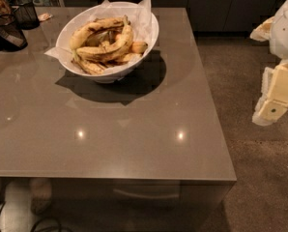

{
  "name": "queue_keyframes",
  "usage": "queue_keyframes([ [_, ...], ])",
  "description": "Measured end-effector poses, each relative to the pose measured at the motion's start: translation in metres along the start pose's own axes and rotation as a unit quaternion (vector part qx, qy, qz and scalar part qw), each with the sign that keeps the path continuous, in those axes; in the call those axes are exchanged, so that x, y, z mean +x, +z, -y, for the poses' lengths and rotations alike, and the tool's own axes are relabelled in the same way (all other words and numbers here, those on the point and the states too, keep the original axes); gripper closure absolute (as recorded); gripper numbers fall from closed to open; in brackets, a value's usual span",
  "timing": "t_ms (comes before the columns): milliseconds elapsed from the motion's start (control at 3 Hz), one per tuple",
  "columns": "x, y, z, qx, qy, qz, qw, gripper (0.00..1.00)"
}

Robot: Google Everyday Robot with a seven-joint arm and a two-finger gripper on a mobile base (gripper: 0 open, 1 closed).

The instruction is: Pick banana from white bowl

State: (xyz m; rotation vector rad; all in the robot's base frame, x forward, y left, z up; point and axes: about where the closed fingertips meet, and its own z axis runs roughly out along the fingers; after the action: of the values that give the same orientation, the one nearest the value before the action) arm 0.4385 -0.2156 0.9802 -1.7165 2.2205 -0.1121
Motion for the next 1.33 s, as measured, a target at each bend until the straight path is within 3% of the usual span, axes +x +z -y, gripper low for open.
queue_keyframes([
  [667, -0.011, -0.002, 0.010, 0.001, -0.016, -0.001, 0.9999, 0.00],
  [1333, -0.057, 0.007, 0.045, -0.012, -0.085, -0.024, 0.9961, 0.00],
])
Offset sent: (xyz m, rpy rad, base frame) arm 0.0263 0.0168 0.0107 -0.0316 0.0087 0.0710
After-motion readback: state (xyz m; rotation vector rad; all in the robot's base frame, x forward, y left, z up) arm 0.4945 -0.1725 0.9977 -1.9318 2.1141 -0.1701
